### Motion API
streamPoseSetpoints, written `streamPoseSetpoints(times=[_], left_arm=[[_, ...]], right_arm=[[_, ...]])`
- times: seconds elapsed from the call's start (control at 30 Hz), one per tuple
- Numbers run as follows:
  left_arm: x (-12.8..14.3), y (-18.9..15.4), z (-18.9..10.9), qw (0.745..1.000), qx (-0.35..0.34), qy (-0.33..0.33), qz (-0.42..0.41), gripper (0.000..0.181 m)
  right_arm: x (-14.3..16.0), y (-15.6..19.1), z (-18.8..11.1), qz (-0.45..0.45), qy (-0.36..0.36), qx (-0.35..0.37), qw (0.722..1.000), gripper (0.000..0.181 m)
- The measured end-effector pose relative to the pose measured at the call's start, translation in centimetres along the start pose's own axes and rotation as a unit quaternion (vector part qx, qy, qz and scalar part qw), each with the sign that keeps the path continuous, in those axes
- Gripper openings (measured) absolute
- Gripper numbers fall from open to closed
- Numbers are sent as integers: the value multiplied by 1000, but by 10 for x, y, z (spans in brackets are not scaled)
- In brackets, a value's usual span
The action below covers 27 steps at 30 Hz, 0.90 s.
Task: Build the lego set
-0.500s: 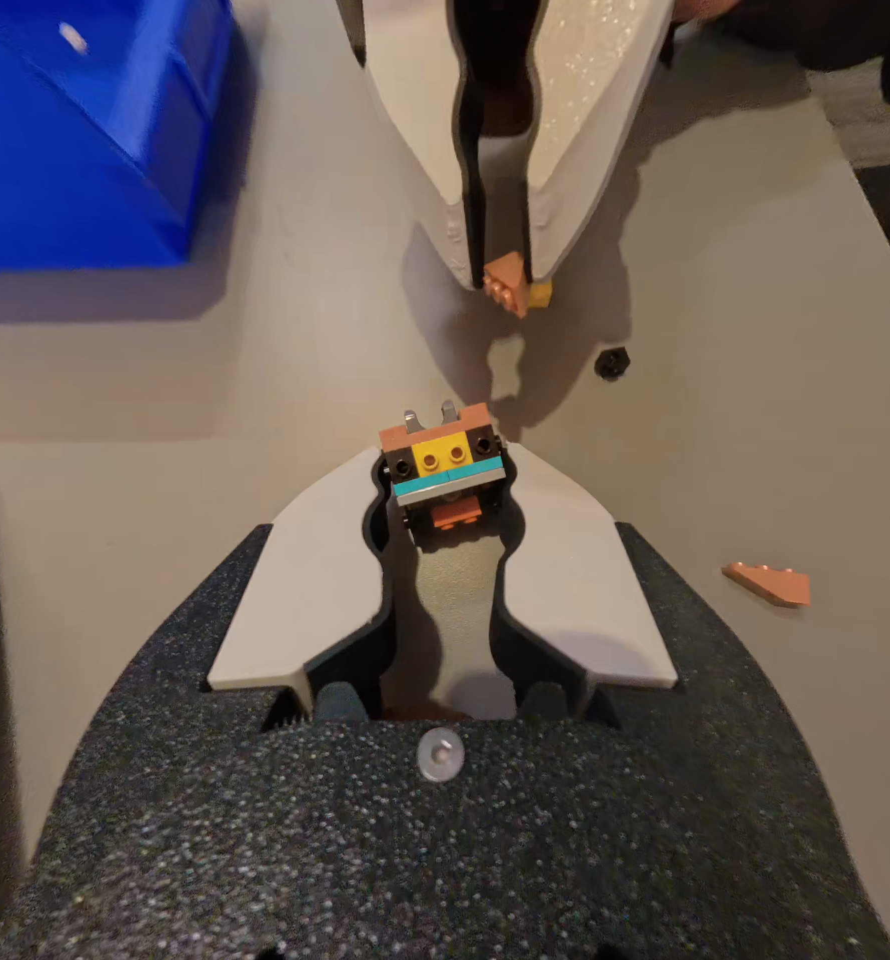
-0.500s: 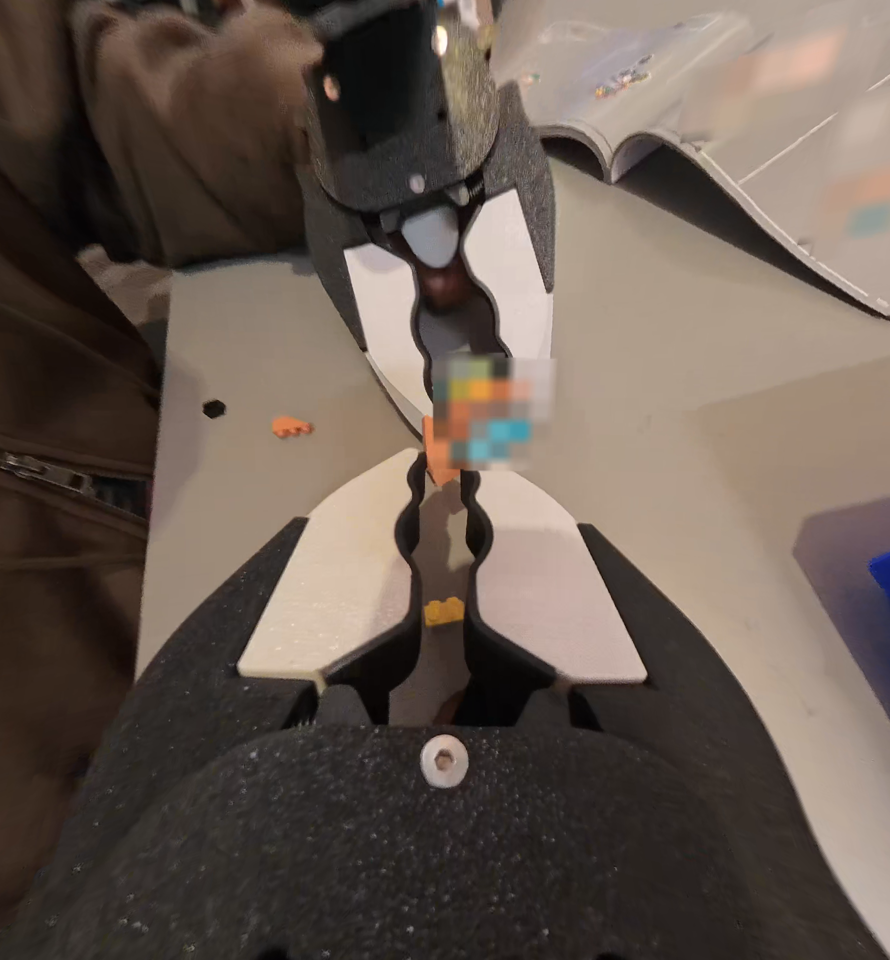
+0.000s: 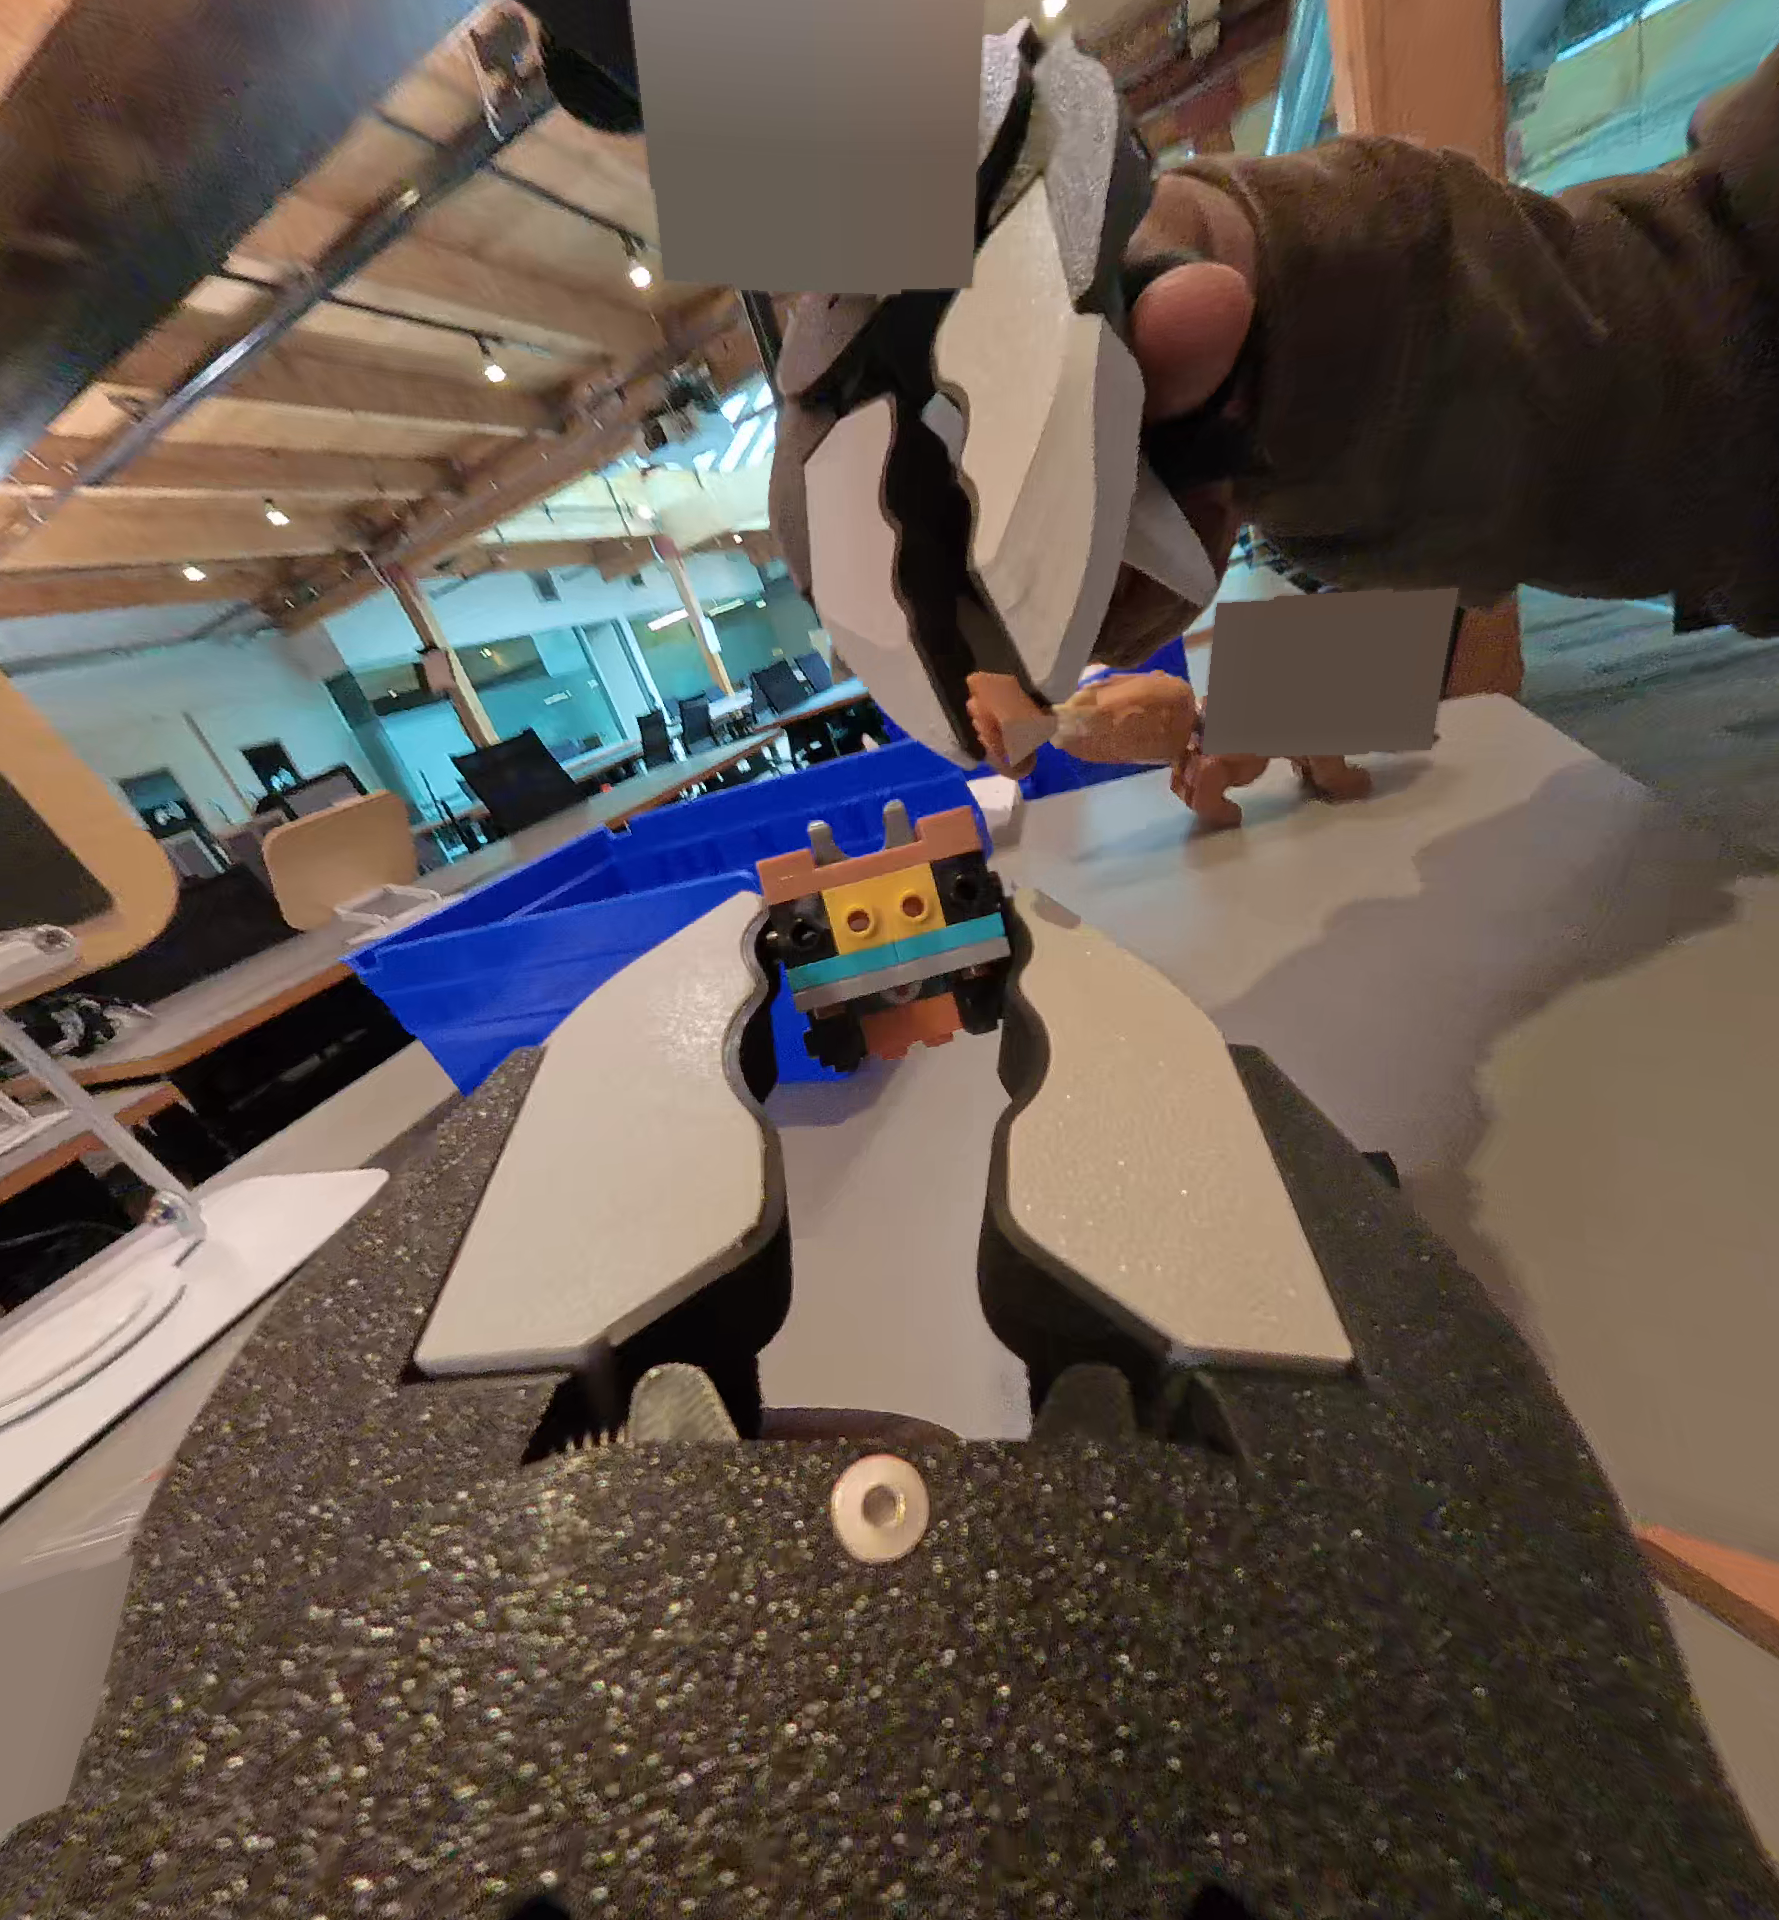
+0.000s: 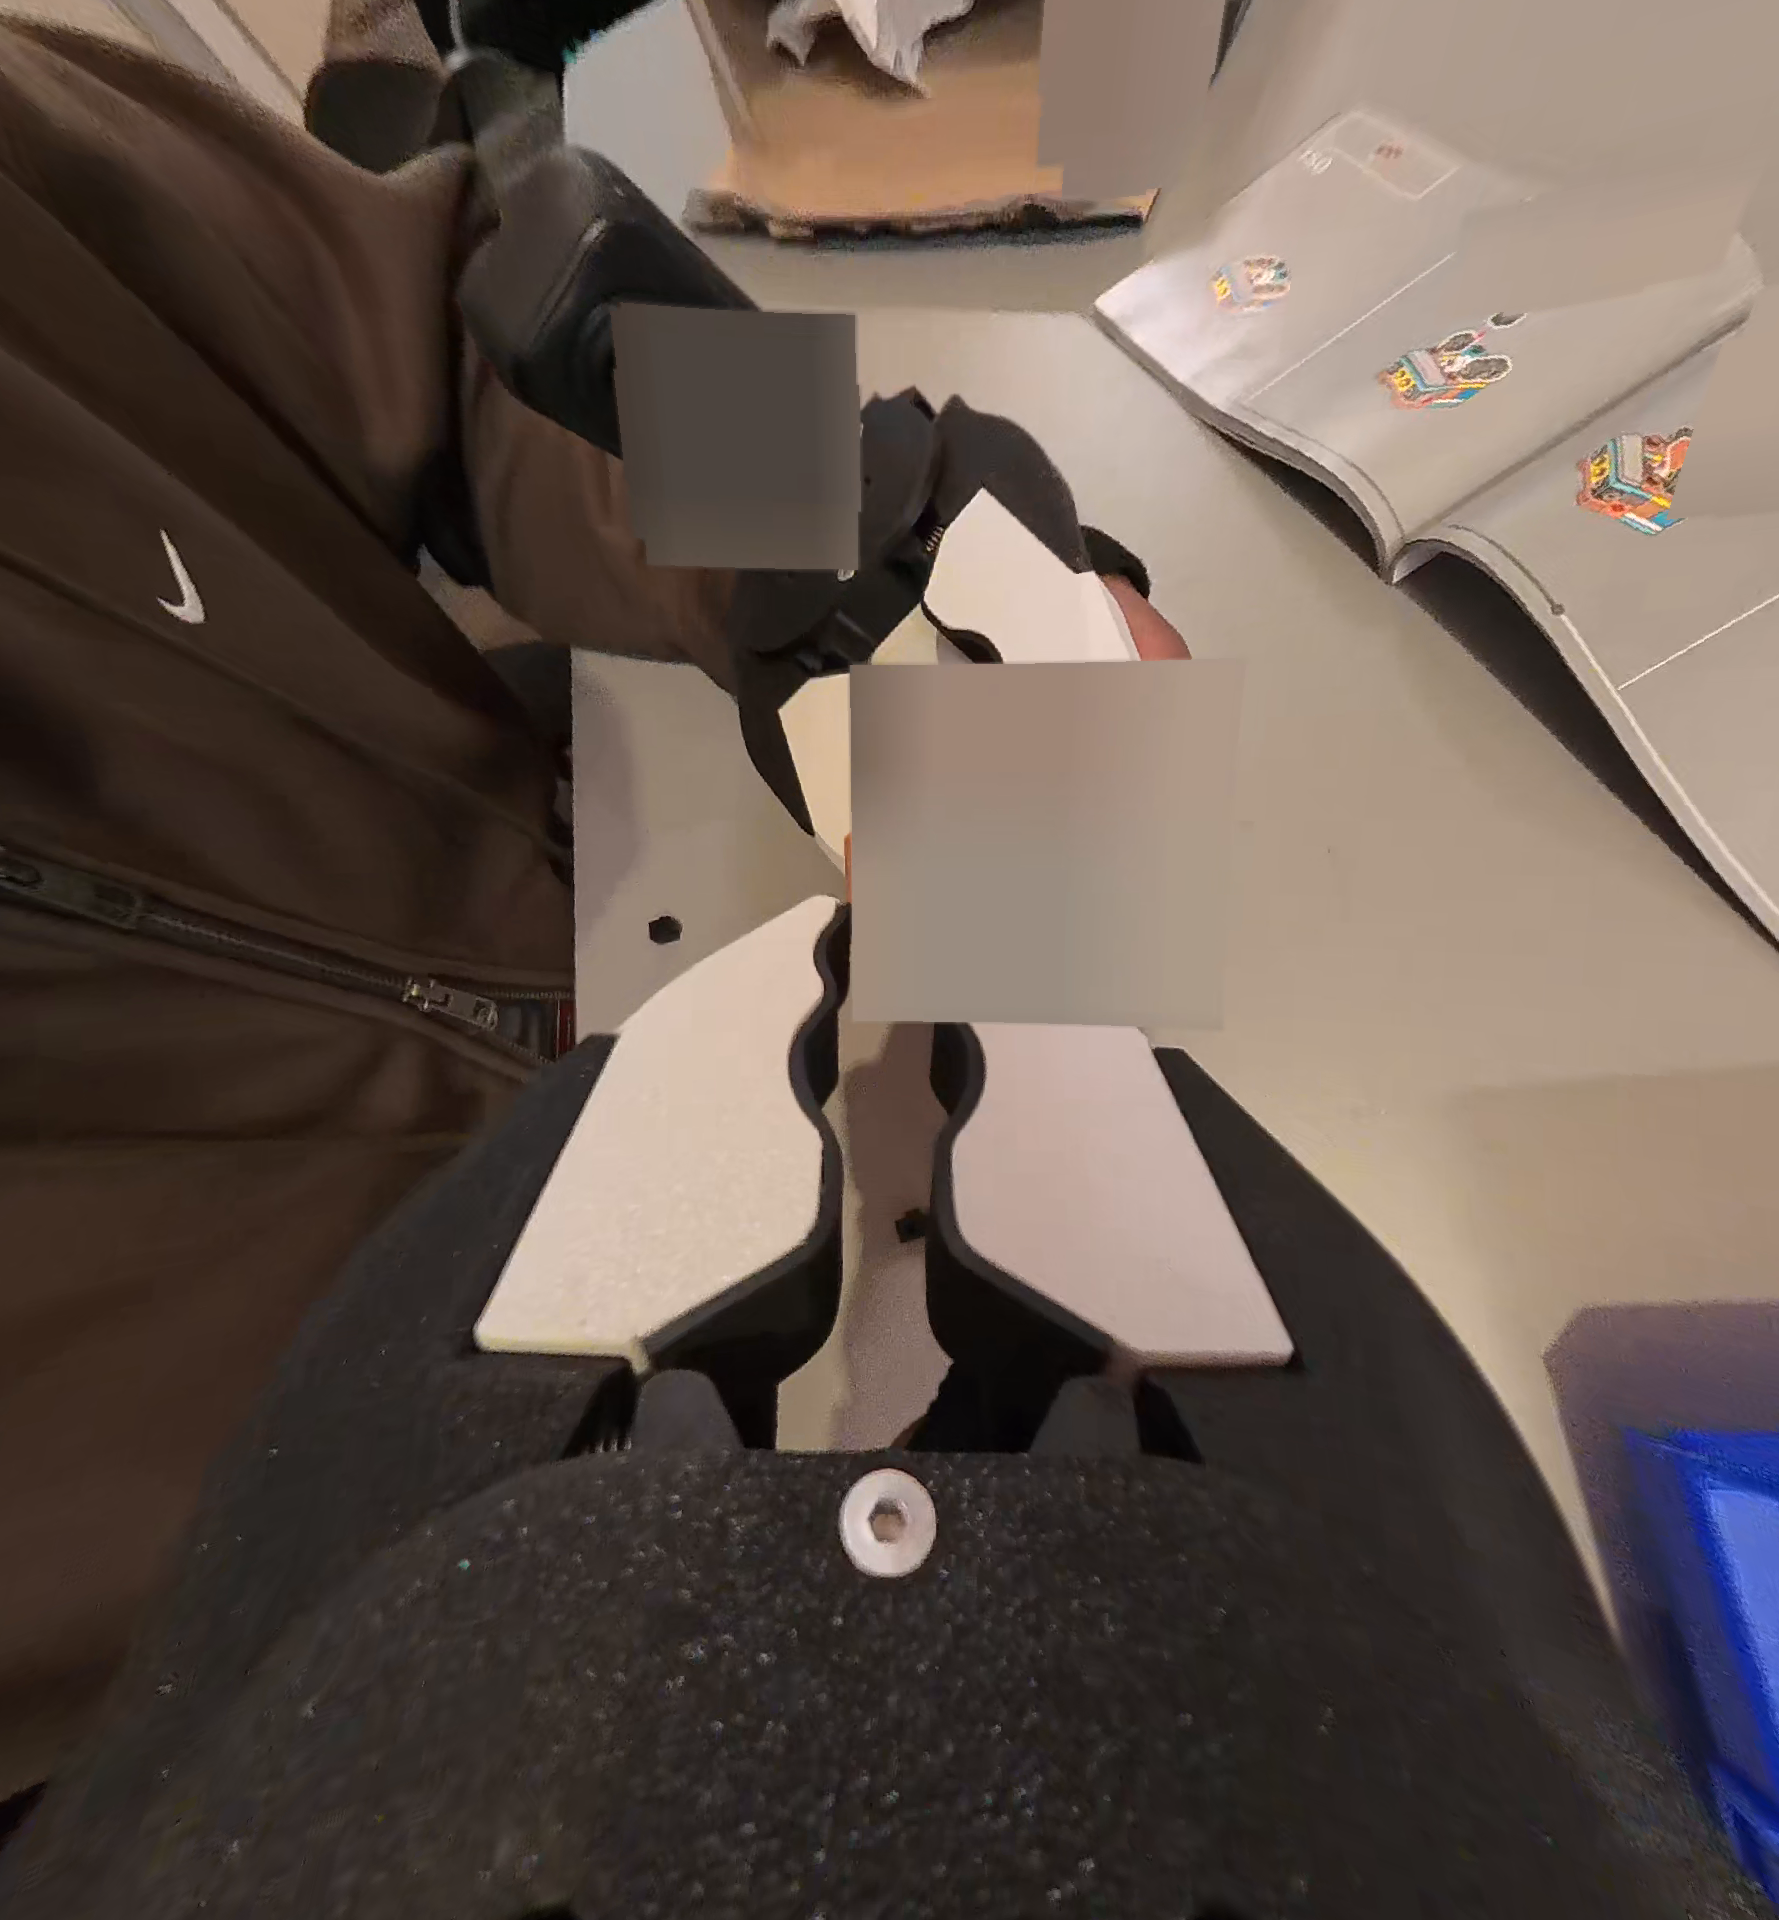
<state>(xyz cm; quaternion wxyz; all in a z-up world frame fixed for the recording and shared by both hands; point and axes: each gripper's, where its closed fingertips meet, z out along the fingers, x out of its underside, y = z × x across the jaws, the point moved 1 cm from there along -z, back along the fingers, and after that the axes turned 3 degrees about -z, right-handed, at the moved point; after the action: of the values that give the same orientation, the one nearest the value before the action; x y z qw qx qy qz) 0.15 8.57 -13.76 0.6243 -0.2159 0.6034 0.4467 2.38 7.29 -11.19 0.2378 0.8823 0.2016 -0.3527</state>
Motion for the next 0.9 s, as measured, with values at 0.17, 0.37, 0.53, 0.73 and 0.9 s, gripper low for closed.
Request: streamPoseSetpoints(times=[0.17, 0.37, 0.53, 0.73, 0.9], left_arm=[[-10, -3, -3, 1000, -3, -27, 16, 40], [-20, -5, -8, 999, -5, -54, 8, 40], [-24, -7, -10, 998, -10, -63, 9, 40], [-26, -7, -10, 998, -10, -68, -8, 40], [-27, -5, -10, 997, -9, -72, -31, 40]], right_arm=[[-14, -1, -2, 0, 70, -1, 998, 12], [-13, 7, 5, -3, 138, -18, 990, 12], [-17, 13, 6, -4, 165, -27, 986, 12], [-19, 10, 5, -12, 195, -8, 981, 19], [-21, 6, 5, -25, 201, 10, 979, 25]])
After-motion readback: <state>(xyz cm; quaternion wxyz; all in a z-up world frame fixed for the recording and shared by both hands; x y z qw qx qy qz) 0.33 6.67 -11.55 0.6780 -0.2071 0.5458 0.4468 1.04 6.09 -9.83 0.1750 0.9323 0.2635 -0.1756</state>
